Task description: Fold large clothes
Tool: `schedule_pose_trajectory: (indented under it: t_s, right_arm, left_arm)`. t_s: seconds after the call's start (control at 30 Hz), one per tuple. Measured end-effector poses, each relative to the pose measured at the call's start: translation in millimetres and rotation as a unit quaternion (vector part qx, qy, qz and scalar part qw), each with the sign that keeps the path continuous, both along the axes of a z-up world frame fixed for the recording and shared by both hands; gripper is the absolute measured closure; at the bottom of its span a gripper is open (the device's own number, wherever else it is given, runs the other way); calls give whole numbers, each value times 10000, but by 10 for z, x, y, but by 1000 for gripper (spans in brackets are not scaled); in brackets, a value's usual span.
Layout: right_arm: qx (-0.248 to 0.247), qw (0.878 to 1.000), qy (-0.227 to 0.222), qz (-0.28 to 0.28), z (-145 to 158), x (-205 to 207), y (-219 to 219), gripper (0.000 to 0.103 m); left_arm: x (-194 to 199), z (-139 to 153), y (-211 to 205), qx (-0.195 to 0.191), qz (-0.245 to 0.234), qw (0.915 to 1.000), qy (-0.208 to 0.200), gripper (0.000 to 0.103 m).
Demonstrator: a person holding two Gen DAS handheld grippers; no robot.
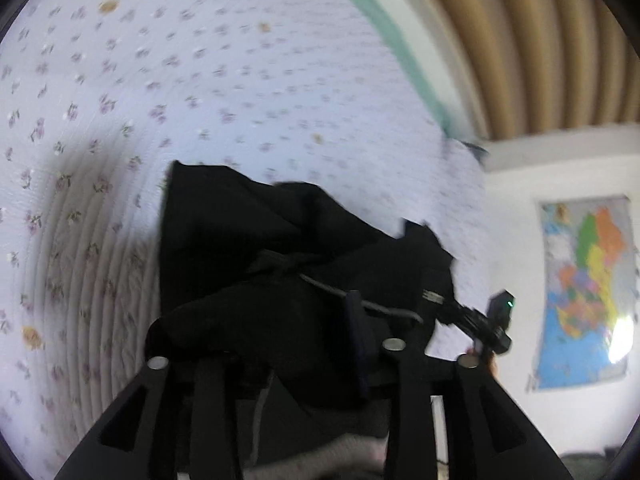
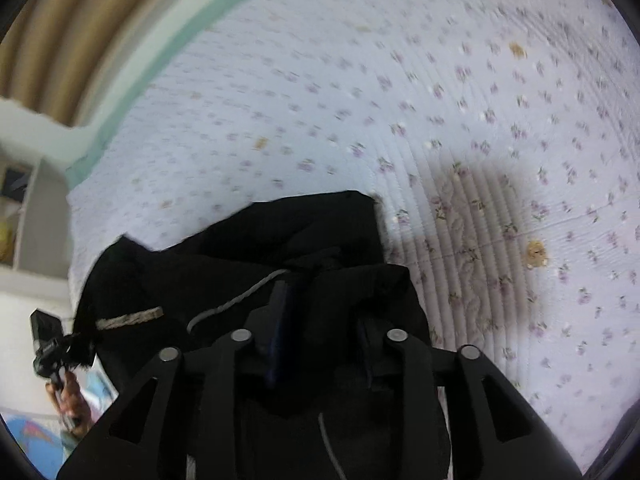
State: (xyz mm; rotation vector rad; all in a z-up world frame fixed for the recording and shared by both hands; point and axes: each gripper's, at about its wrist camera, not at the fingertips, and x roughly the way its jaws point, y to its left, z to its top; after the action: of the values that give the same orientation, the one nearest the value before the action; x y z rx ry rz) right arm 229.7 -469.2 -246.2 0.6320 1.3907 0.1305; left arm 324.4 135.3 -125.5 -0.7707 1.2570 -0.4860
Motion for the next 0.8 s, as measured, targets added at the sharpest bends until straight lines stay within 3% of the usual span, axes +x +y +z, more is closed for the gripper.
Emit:
schedule_pose_trajectory:
  t_s: [0.07, 0.13, 0.33, 0.43, 0.5, 0.57, 0.63, 0.67, 0.8]
  right_arm:
    - [93, 9997, -211, 72, 207, -97, -29, 45]
    - [97, 9991, -392, 154, 354, -171, -28, 38]
    - [-454, 9964, -525, 489, 503, -292, 119, 37]
    - [-597, 9957, -404, 590, 397, -237, 197, 37]
    - [-678, 9947, -364, 675, 332, -183, 240, 37]
    - [-733, 9940, -369, 721, 274, -103, 279, 37]
    - [-751, 9940, -393, 688, 225, -25, 292, 37]
    - [-746, 9943, -396, 653, 194, 15, 289, 37]
    - [-739, 9955, -346, 490, 27, 178, 236, 37]
  left_arm:
    - [-114, 185, 4, 137, -119, 9996, -236, 51]
    - [-175, 292, -35, 254, -227, 9987, -381, 50]
    - [-159, 347, -64, 211, -181, 9987, -420, 50]
    - [-133, 379, -22, -294, 63, 9985, -467, 49]
    - [-153, 512, -13, -605, 34, 9958, -679, 49]
    - [-177, 713, 4, -620, 43, 9922, -1082, 40]
    - [-147, 763, 37, -299, 110, 9920, -1221, 30]
    - [-102, 731, 53, 1, 162, 9932, -1149, 30]
    - [121, 335, 77, 1154, 296, 9912, -574, 30]
